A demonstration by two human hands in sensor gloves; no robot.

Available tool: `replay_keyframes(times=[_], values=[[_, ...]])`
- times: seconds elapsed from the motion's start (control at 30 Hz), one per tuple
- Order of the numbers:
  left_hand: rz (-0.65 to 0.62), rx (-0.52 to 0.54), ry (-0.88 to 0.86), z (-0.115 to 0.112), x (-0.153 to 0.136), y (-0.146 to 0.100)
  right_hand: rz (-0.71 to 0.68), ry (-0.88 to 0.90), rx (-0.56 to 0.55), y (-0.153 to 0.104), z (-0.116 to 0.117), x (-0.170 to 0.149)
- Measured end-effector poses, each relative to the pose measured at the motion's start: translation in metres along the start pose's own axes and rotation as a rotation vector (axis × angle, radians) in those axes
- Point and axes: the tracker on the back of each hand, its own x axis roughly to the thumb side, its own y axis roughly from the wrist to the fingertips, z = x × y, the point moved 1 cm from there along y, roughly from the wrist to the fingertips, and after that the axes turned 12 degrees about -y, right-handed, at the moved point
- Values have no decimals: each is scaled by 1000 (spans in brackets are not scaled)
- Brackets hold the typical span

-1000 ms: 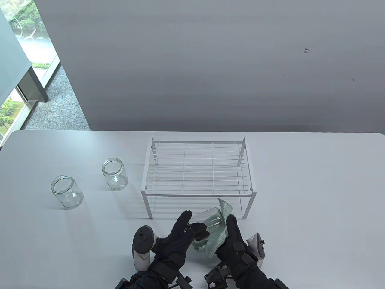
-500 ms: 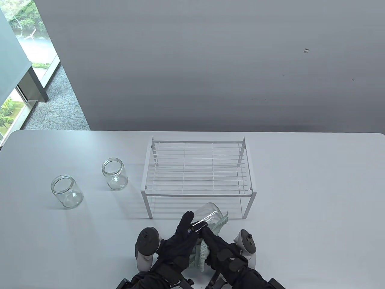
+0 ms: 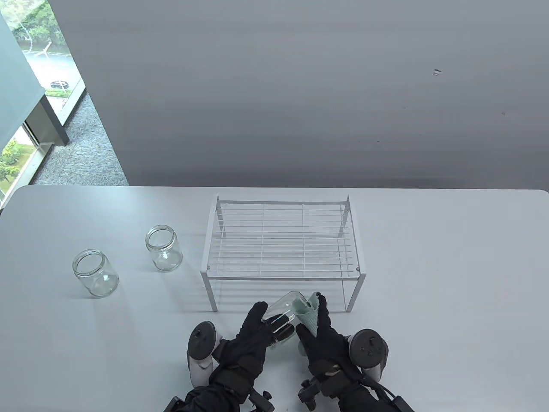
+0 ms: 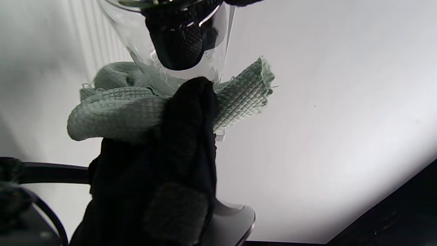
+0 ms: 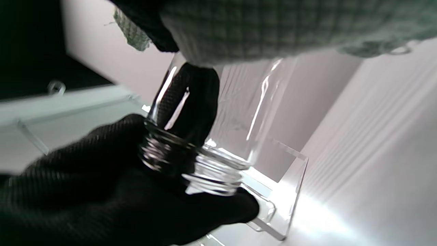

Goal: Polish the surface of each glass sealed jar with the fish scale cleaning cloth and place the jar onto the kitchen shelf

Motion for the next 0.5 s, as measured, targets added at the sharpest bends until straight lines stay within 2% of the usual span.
replay_keyframes(times=[0.1, 0.17, 0.27, 0.37, 0.5], values=[[37, 19, -100, 6, -2, 0, -185, -219, 102, 4, 5, 17], [54, 29, -139, 9, -4, -1, -245, -410, 181, 5, 11, 27], [77, 1, -173, 7, -7, -1, -358, -577, 232, 5, 18, 42], [97, -15, -164, 4, -8, -1, -331, -629, 276, 5, 21, 46], [134, -28, -71, -1, -7, 2, -350, -635, 275, 5, 19, 46]])
